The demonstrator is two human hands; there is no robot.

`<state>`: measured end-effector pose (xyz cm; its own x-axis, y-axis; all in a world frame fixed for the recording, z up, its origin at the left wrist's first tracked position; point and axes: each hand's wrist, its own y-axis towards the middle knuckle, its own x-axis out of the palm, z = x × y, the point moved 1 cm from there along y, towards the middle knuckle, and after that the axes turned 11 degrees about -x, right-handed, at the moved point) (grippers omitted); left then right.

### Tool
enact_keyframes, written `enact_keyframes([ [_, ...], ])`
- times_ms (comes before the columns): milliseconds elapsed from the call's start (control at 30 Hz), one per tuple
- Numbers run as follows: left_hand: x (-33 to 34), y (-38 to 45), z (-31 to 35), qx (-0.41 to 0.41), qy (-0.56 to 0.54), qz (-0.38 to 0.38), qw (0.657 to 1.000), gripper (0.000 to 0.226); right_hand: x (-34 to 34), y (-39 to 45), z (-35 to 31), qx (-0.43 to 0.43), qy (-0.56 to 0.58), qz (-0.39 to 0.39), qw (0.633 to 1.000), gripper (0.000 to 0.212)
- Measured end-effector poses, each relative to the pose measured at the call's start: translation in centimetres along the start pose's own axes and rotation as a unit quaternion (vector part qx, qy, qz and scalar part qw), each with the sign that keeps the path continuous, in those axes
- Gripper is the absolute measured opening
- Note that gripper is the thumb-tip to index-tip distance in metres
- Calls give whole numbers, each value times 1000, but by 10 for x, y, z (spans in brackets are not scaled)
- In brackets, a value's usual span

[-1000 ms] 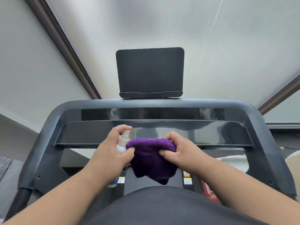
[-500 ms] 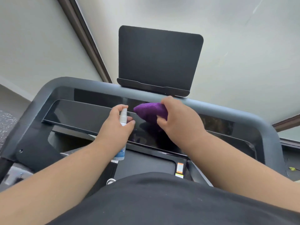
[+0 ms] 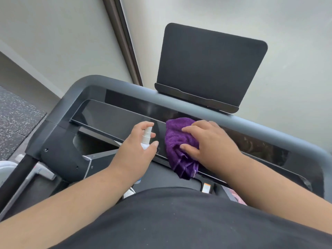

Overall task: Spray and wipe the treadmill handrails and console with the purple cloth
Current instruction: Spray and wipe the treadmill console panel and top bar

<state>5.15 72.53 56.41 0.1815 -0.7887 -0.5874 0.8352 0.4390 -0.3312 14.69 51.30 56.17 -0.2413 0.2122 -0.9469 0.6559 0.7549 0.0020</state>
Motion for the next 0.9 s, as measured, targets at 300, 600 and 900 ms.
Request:
enact_keyframes([
  [300,-25,1,-24,15,-7,8,1000,51,56,18,-10,-54,-94,-123,987,81],
  [600,-39,-1,-45,-5,-29,11,1000,49,78,86,-48,-53,-82,-126,987,72],
  [900,-73,11,-73,2,-27,-6,1000,50,82,59,-59,18,-117,-120,986,94],
])
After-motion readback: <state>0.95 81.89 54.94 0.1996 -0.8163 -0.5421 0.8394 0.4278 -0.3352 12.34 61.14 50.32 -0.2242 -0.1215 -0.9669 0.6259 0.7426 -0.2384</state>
